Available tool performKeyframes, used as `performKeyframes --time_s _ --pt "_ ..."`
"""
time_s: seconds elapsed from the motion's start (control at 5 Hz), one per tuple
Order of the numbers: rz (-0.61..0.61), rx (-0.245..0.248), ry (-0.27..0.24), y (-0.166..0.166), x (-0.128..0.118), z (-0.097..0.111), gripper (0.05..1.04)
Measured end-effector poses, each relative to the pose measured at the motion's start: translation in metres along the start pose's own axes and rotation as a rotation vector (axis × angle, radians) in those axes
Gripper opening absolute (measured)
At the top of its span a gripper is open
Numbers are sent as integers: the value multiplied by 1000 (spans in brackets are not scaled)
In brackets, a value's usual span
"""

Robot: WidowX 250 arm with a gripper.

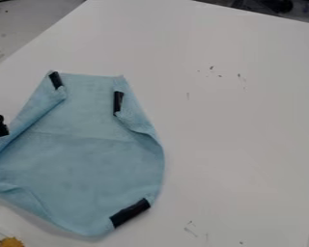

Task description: Unfold the cloth from top right to bottom left

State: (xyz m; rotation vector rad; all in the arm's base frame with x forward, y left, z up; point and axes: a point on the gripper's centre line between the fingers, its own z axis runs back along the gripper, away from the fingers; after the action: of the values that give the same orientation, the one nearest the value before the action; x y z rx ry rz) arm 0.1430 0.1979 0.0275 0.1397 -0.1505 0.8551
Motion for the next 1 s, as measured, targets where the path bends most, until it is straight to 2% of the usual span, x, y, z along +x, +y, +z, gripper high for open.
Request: performKeyframes --time_s 0.2,0.4,0.6,0.8,1.0 --pt "9 21 21 4 -4 0 85" --pt "10 45 6 8 -4 11 243" --pt "-17 72 0 10 3 20 510" --pt "-61 91 -35 13 17 33 821" --pt "-112 83 -55 6 25 45 1007"
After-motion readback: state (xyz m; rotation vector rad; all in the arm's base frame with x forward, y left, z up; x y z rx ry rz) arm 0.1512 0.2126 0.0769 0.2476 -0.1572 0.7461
